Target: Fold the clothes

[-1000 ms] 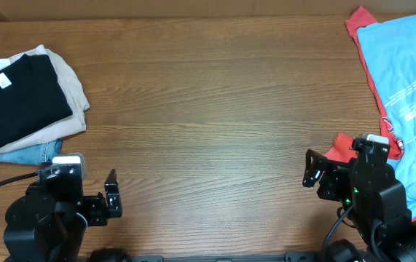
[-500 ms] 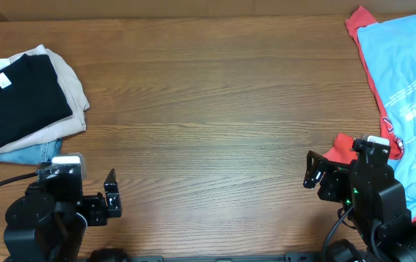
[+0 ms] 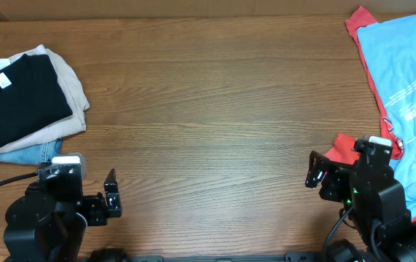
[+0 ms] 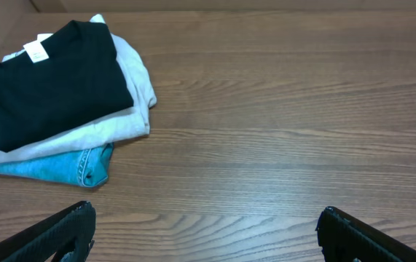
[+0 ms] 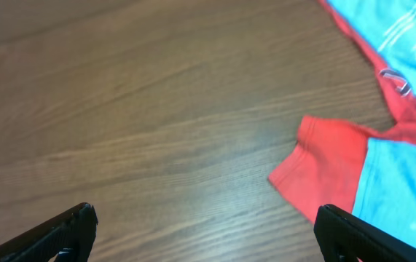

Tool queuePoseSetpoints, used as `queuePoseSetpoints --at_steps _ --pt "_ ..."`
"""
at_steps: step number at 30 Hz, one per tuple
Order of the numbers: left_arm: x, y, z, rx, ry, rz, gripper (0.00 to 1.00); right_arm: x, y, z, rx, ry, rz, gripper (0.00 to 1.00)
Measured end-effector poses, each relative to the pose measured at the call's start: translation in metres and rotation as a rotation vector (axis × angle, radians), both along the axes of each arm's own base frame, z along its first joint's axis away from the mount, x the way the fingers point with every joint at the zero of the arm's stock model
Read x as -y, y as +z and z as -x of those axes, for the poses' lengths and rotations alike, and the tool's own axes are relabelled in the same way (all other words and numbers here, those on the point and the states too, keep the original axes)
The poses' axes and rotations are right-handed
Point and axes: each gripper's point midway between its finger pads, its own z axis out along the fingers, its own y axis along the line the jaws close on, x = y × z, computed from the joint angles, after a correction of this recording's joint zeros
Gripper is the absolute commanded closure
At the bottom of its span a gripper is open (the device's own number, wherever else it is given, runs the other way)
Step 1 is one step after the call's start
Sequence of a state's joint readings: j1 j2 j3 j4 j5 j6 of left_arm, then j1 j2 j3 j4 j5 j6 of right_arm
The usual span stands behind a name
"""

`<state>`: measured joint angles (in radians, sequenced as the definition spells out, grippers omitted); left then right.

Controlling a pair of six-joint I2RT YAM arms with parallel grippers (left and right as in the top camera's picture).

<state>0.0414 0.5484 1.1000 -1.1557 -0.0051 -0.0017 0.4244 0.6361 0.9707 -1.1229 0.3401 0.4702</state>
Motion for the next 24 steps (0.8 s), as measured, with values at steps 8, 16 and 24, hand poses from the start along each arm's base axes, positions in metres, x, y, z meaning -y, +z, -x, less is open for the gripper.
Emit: queuePoseSetpoints --at_steps 8,16,24 --pt "0.000 0.000 0.000 0.000 0.000 0.000 0.00 0.026 0.033 -0.017 0.283 -0.078 0.001 0.00" --pt "0.000 0.000 0.000 0.000 0.001 0.000 0.00 0.039 0.028 -0.020 0.560 -0.097 -0.011 0.00" --pt "-0.001 0.000 0.000 0.001 0.003 -0.002 0.00 0.035 0.005 -0.026 0.776 -0.058 -0.035 0.00"
